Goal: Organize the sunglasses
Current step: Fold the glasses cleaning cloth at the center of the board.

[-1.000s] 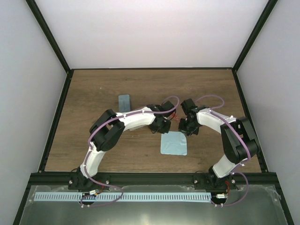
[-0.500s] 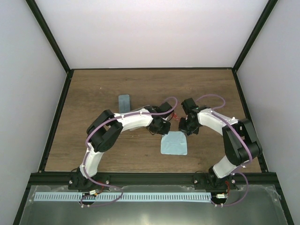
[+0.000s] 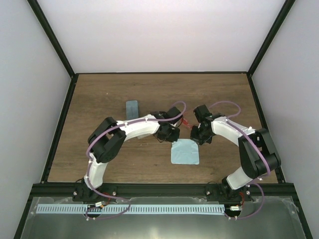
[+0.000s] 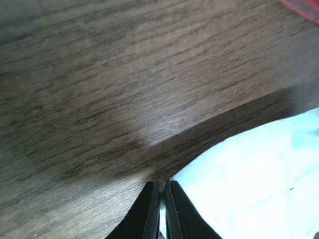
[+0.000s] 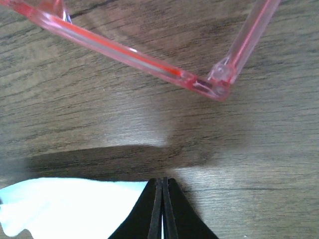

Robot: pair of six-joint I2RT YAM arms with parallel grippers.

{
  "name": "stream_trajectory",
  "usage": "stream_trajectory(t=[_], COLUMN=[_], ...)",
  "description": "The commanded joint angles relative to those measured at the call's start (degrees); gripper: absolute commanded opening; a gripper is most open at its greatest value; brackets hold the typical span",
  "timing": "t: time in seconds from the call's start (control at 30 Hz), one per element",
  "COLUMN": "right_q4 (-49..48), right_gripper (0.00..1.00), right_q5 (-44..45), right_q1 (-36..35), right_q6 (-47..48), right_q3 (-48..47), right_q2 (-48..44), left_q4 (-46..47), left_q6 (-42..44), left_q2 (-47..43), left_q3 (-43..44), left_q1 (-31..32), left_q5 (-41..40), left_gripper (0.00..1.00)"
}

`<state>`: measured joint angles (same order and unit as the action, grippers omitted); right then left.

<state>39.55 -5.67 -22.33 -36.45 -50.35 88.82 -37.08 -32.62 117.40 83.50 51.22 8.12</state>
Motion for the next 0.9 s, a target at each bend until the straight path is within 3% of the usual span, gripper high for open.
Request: stream_trajectory(t=[0.0, 0.87], right_q4=[0.18, 1.3], right_gripper=[0.01, 0.01], right_q5=[-0.13, -1.12], right_q1=[-0.63, -0.61], right_q6=[0.42, 1.16], right_q3=[0.46, 4.24], right_q2=[-1.67, -7.36], left_q4=[0.89, 0.55], left_q6=[-0.26, 0.79], left_q2=[-2.54, -5.24], left_q3=[-0.05, -1.2], left_q1=[-0.5, -0.51], left_q5=[0.14, 6.57], left_gripper=[0.04, 0.04])
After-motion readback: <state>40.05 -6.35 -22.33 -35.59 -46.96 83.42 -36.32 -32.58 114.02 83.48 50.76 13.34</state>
